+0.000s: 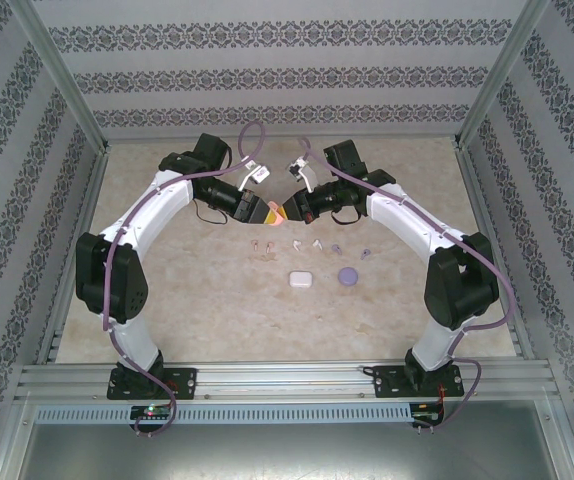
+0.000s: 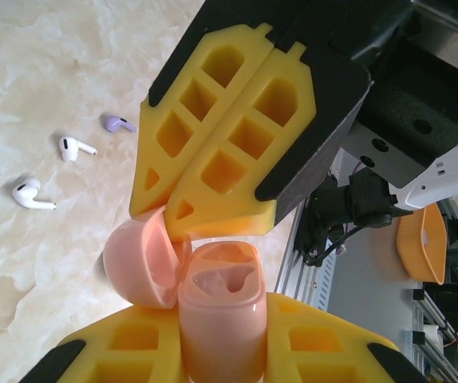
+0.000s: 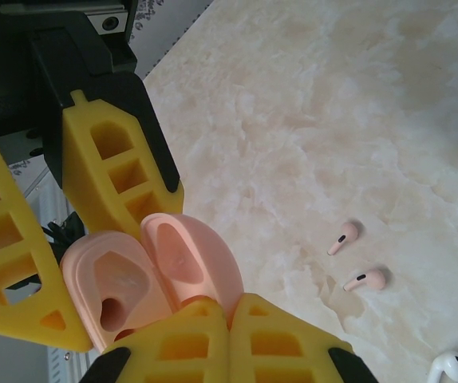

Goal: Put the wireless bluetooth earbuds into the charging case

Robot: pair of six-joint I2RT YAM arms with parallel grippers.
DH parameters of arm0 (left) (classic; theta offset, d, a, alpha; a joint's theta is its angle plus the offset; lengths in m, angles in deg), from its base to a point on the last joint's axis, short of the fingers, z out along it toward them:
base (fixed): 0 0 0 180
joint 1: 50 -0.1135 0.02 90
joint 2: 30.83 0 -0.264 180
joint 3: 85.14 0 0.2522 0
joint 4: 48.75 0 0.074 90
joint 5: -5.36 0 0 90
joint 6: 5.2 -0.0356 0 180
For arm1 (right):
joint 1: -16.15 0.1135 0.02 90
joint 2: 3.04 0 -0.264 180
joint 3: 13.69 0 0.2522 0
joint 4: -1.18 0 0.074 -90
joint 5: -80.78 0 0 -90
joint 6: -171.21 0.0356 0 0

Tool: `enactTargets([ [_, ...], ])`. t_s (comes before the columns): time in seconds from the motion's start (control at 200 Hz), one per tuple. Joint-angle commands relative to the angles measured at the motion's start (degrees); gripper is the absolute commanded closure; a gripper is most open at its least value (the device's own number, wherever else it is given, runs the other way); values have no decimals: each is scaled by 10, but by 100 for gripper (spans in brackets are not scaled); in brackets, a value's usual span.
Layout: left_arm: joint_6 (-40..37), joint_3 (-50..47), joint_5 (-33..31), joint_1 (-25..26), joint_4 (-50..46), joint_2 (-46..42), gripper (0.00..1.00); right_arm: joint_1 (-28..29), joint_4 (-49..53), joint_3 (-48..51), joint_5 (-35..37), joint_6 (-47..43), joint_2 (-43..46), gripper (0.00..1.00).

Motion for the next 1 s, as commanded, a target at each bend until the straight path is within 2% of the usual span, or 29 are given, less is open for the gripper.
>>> enactTargets([
  [0.0, -6, -2, 36, 5, 14, 12, 90, 8, -21, -14, -19, 11, 13, 100],
  [0.08, -4, -4, 40, 6, 21, 12, 100, 8, -24, -16, -15, 15, 13, 100],
  [0.105, -2, -7, 41, 6, 24, 11, 100, 8, -25, -16, -13, 17, 14, 98],
  [0.175, 9, -16, 40, 7, 44, 6, 100, 8, -31, -15, 1, 26, 20, 75],
  [0.27, 35, -41, 21, 4, 92, -11, 100, 3, -36, -9, 26, 43, 36, 53],
  [0.37, 72, -77, 3, -7, 157, -38, 100, -8, -35, 7, 53, 65, 65, 42],
  [0.505, 121, -130, -23, -31, 243, -84, 100, -23, -45, 57, 84, 108, 120, 35],
  [0.659, 172, -202, -69, -49, 346, -147, 100, -14, -37, 97, 128, 165, 159, 34],
  [0.704, 186, -225, -92, -52, 377, -168, 100, -4, -28, 102, 162, 185, 162, 35],
  [0.929, 214, -301, -192, -52, 467, -254, 100, 64, 30, 68, 309, 261, 106, 35],
  [0.994, 219, -317, -228, -53, 484, -279, 100, 76, 28, 60, 330, 288, 77, 35],
])
